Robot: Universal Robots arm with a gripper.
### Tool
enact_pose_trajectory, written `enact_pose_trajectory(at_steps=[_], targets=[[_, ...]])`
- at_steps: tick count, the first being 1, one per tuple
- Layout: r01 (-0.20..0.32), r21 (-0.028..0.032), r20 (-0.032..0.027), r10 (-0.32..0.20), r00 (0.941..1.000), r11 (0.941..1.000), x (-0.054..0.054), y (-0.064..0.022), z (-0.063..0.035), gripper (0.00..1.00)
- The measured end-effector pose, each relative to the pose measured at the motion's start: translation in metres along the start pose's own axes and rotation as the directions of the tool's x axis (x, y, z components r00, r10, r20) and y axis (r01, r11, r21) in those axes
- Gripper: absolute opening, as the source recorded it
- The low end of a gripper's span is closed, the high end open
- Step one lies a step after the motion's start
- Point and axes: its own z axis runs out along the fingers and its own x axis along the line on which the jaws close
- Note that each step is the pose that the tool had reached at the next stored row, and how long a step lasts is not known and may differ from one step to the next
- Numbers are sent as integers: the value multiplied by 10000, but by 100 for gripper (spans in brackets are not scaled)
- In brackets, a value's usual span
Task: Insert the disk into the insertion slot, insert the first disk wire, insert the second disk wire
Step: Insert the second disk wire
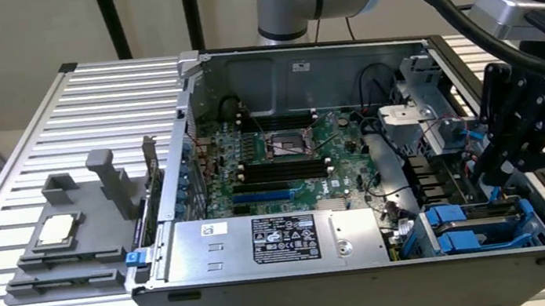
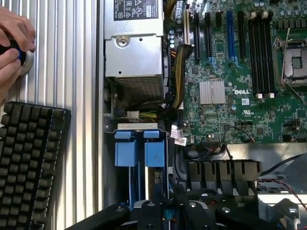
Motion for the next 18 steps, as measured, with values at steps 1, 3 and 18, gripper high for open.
enact_pose_trajectory(at_steps=[1,3,18], targets=[[-1,1,-15,1,10000,10000,-12,-1,2,24],[-2,3,-47,2,10000,10000,-36,-2,4,24],[-17,332,-109,20,9999,9994,-44,138,38,16]])
